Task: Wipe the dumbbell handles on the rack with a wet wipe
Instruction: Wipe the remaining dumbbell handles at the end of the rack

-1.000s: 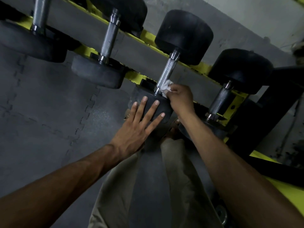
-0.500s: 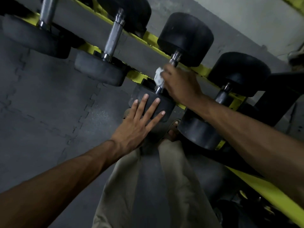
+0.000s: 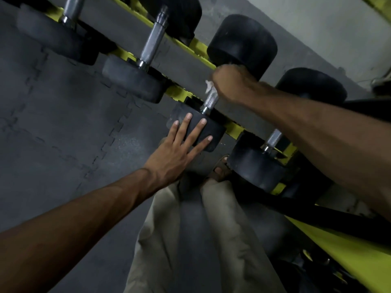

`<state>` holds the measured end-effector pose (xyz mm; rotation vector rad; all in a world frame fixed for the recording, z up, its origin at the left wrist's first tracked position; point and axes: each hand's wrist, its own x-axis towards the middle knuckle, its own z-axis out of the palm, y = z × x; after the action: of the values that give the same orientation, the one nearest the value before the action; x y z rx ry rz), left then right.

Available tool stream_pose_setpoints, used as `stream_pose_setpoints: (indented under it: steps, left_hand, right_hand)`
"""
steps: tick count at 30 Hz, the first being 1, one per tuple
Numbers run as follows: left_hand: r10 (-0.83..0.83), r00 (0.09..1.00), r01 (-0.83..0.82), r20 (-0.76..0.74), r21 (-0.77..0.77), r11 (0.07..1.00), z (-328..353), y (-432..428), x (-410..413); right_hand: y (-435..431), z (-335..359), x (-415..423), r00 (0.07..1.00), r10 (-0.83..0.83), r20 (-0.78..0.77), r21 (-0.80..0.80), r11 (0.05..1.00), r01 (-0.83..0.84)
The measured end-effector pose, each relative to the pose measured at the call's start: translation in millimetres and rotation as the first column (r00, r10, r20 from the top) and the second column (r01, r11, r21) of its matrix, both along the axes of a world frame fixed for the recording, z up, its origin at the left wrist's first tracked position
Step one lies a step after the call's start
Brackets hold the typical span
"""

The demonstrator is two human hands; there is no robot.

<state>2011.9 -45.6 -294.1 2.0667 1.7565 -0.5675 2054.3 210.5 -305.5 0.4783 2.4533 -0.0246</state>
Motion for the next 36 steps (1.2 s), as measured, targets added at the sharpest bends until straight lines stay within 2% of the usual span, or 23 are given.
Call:
stream_pose_setpoints:
  steps: [2,4,6,8,10,13,15,17,19,21,22,23,25,27,28,29,30,31,32,34,36]
  left_hand:
    - [0.003,1.0,-0.003,-0.015,0.001,1.0,0.6,0.2,1.5]
    - [0.004,1.0,-0.004,-0.023,-0.013,1.0,1.7,1.9,3.1]
    - [0.009,1.0,-0.01,-0.027,-0.033,0.999,2.9,3.3,4.8]
    - [0.021,0.999,-0.022,-0.04,-0.037,0.999,2.2,3.2,6.6]
    - [0.028,0.999,-0.03,-0.041,-0.046,0.999,0.0,3.6,8.2]
    - [0.03,0.999,-0.032,-0.023,-0.051,0.998,-0.7,2.5,7.4]
    - [0.025,0.999,-0.026,-0.02,-0.049,0.998,-0.4,1.8,5.5]
    - [0.005,1.0,-0.006,-0.014,-0.062,0.998,-2.2,2.7,4.1]
    - [0.001,1.0,-0.002,-0.002,-0.086,0.996,-3.0,3.3,4.3]
    - [0.012,1.0,-0.012,-0.001,-0.083,0.996,-3.5,2.2,5.3]
    - [0.011,1.0,-0.011,-0.002,-0.08,0.997,-5.1,1.8,5.2]
    - [0.011,1.0,-0.01,0.003,-0.083,0.997,-5.8,1.9,4.7]
    - [0.009,1.0,-0.007,0.026,-0.101,0.995,-4.1,3.6,4.1]
    - [0.007,0.999,-0.004,0.032,-0.101,0.995,-2.0,4.3,3.2]
    - [0.008,0.999,-0.005,0.032,-0.092,0.996,-2.5,4.0,2.9]
    - [0.007,0.999,-0.004,0.033,-0.084,0.996,-3.5,3.7,2.6]
    - [0.006,0.999,-0.003,0.035,-0.078,0.997,-4.8,3.2,2.8]
    - [0.007,0.999,-0.004,0.038,-0.074,0.997,-5.7,2.7,2.8]
    - [0.009,0.999,-0.006,0.041,-0.072,0.997,-6.2,2.0,3.1]
    - [0.015,0.999,-0.012,0.041,-0.065,0.998,-7.1,1.2,3.7]
    - [0.013,0.999,-0.011,0.039,-0.055,0.998,-7.3,1.2,3.4]
  right_hand:
    - [-11.6,-3.7,7.9,0.998,-0.02,-0.061,-0.027,0.999,0.018]
    - [-34.1,-6.5,17.1,0.987,0.0,-0.161,-0.2,0.979,-0.033]
    - [-40.8,-9.6,29.2,0.957,-0.068,-0.283,-0.317,0.948,-0.026]
    - [-40.8,-10.4,40.7,0.898,-0.204,-0.389,-0.318,0.945,0.077]
    - [-49.8,-16.4,54.1,0.797,-0.448,-0.404,-0.389,0.873,0.294]
    - [-68.7,-31.6,65.5,0.519,-0.789,-0.329,-0.56,0.606,0.565]
    - [-69.1,-41.6,61.8,0.309,-0.924,-0.226,-0.624,0.38,0.683]
    - [-62.9,-49.5,52.2,0.096,-0.992,-0.08,-0.68,0.125,0.723]
    - [-50.1,-53.0,37.3,-0.156,-0.983,0.094,-0.786,-0.17,0.595]
    - [-35.2,-52.9,23.6,-0.406,-0.833,0.377,-0.843,-0.49,0.222]
    - [-29.8,-52.8,19.0,-0.471,-0.734,0.489,-0.818,-0.574,0.045]
    - [-25.6,-53.1,15.0,-0.508,-0.646,0.569,-0.784,-0.612,-0.101]
    - [-25.4,-58.1,10.5,-0.549,-0.575,0.607,-0.765,-0.609,-0.208]
    - [-35.9,-56.0,11.6,-0.611,-0.594,0.523,-0.813,-0.562,-0.148]
    - [-42.6,-53.3,13.8,-0.654,-0.623,0.428,-0.856,-0.513,-0.072]
    - [-46.5,-51.0,18.3,-0.688,-0.683,0.245,-0.91,-0.406,0.079]
    - [-50.8,-46.1,22.3,-0.65,-0.76,-0.024,-0.921,-0.237,0.311]
    - [-54.5,-44.5,25.6,-0.525,-0.8,-0.291,-0.846,-0.042,0.532]
    - [-57.9,-45.1,29.2,-0.364,-0.795,-0.485,-0.735,0.144,0.663]
    - [-63.9,-48.4,35.9,-0.065,-0.745,-0.663,-0.55,0.427,0.718]
    - [-64.4,-52.3,45.6,0.159,-0.668,-0.727,-0.424,0.619,0.661]
